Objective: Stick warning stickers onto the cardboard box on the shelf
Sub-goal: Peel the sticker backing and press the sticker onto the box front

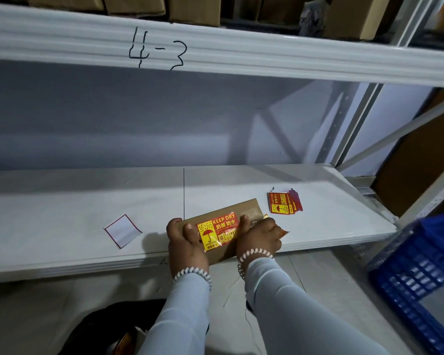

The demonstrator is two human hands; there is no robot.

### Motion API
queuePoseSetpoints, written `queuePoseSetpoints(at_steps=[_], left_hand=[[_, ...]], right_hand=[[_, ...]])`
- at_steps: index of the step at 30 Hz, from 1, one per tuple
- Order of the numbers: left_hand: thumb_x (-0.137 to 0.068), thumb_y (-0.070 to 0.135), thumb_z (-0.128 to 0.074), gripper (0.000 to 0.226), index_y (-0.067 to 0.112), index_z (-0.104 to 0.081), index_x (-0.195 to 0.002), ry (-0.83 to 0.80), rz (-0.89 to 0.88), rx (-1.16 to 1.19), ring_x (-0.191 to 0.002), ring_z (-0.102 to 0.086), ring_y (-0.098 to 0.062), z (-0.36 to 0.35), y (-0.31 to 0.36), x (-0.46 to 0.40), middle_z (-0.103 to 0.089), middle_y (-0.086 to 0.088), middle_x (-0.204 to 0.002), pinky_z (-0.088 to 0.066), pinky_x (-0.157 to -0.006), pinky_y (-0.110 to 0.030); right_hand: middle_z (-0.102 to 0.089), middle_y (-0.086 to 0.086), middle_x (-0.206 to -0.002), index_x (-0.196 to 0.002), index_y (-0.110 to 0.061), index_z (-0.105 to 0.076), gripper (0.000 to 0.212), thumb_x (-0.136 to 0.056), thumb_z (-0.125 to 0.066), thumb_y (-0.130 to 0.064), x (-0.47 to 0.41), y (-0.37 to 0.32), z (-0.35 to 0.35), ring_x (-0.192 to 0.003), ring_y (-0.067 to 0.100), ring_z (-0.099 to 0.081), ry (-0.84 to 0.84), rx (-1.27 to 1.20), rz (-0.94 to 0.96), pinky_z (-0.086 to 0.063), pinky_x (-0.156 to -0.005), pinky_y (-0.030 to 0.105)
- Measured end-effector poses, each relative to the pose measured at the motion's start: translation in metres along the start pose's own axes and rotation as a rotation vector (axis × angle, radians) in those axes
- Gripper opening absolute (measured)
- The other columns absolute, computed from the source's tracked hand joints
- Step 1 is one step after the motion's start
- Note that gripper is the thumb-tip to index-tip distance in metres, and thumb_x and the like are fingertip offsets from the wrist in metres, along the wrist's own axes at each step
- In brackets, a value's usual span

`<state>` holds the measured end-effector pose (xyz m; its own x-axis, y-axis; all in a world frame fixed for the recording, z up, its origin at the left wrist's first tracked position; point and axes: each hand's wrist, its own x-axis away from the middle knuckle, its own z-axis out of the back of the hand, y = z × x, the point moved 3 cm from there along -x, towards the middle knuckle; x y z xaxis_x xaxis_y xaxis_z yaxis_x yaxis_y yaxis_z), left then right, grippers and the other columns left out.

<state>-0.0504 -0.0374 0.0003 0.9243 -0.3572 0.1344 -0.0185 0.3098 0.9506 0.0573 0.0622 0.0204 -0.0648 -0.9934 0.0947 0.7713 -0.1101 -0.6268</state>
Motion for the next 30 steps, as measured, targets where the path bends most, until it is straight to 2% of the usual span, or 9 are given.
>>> queuePoseSetpoints(at_steps=[2,5,10,12,16,21,25,28,30], left_hand=[[-0.089,0.051,-0.056,0.047,0.027,-0.040,-0.126,-0.012,0.006,0.003,-0.098,-0.065,-0.034,0.001,0.002,0.003,-0.065,-0.012,-0.116,-0.052,-0.086,-0.037],[-0.075,0.051,-0.075,0.070,0.028,-0.038,-0.129,-0.042,0.025,0.025,-0.105,-0.064,-0.032,0.001,0.002,0.007,-0.064,-0.009,-0.122,-0.052,-0.092,-0.039],[-0.096,0.042,-0.046,0.041,0.024,-0.037,-0.132,-0.048,-0.013,-0.052,-0.097,-0.064,-0.036,0.004,0.003,-0.001,-0.065,-0.017,-0.118,-0.051,-0.085,-0.038],[-0.095,0.040,-0.052,0.047,0.023,-0.035,-0.135,-0.125,-0.013,-0.020,-0.094,-0.060,-0.031,0.005,0.003,-0.004,-0.061,-0.016,-0.123,-0.049,-0.083,-0.035],[-0.069,0.024,-0.086,0.092,0.025,-0.027,-0.140,-0.302,0.021,0.036,-0.107,-0.055,-0.024,0.007,0.003,-0.008,-0.051,-0.004,-0.127,-0.047,-0.091,-0.032],[-0.082,0.007,-0.075,0.086,0.023,-0.018,-0.145,-0.435,0.036,0.019,-0.108,-0.052,-0.023,0.014,0.009,-0.009,-0.047,-0.010,-0.139,-0.044,-0.093,-0.031],[-0.093,0.015,-0.061,0.078,0.028,-0.009,-0.151,-0.523,0.015,-0.048,-0.111,-0.043,-0.018,0.023,0.008,-0.012,-0.039,-0.007,-0.146,-0.038,-0.104,-0.032],[-0.088,0.023,-0.069,0.085,0.037,-0.011,-0.149,-0.522,0.082,0.033,-0.116,-0.043,-0.021,0.026,0.008,-0.005,-0.037,0.001,-0.145,-0.041,-0.107,-0.048],[-0.076,0.019,-0.081,0.101,0.034,-0.013,-0.149,-0.469,0.101,0.059,-0.119,-0.044,-0.021,0.024,0.009,0.002,-0.041,0.001,-0.139,-0.042,-0.103,-0.040]], right_hand=[[-0.039,0.014,-0.137,-0.132,-0.009,-0.030,0.092,-0.074,-0.043,-0.080,0.003,-0.002,0.000,-0.126,0.035,-0.040,-0.029,-0.004,-0.069,-0.038,-0.099,0.052],[-0.039,0.012,-0.135,-0.131,-0.013,-0.027,0.110,-0.056,-0.048,-0.090,0.010,-0.005,0.000,-0.124,0.035,-0.041,-0.056,0.058,-0.092,-0.040,-0.096,0.058],[-0.040,0.016,-0.139,-0.132,-0.012,-0.031,0.081,-0.080,-0.045,-0.072,0.000,-0.003,0.001,-0.126,0.038,-0.040,-0.021,-0.002,-0.108,-0.040,-0.097,0.052],[-0.042,0.015,-0.138,-0.131,-0.011,-0.034,0.077,-0.082,-0.045,-0.069,-0.004,0.000,0.000,-0.126,0.037,-0.041,-0.027,0.010,-0.035,-0.040,-0.098,0.048],[-0.041,0.013,-0.137,-0.135,-0.010,-0.029,0.103,-0.063,-0.060,-0.078,-0.003,0.004,0.001,-0.127,0.035,-0.042,-0.150,0.090,0.150,-0.037,-0.105,0.048],[-0.042,0.014,-0.139,-0.134,-0.007,-0.030,0.098,-0.066,-0.070,-0.066,-0.007,0.005,0.009,-0.129,0.034,-0.042,-0.235,0.100,0.199,-0.035,-0.109,0.050],[-0.040,0.015,-0.140,-0.131,-0.009,-0.031,0.078,-0.079,-0.065,-0.056,-0.010,0.010,0.013,-0.127,0.041,-0.042,-0.288,0.030,0.199,-0.037,-0.107,0.050],[-0.039,0.014,-0.141,-0.136,-0.008,-0.028,0.099,-0.068,-0.065,-0.069,-0.005,0.009,0.013,-0.131,0.036,-0.040,-0.291,0.088,0.220,-0.034,-0.110,0.051],[-0.037,0.014,-0.144,-0.140,-0.008,-0.023,0.119,-0.055,-0.065,-0.079,0.000,0.006,0.013,-0.133,0.034,-0.037,-0.284,0.157,0.212,-0.034,-0.111,0.051]])
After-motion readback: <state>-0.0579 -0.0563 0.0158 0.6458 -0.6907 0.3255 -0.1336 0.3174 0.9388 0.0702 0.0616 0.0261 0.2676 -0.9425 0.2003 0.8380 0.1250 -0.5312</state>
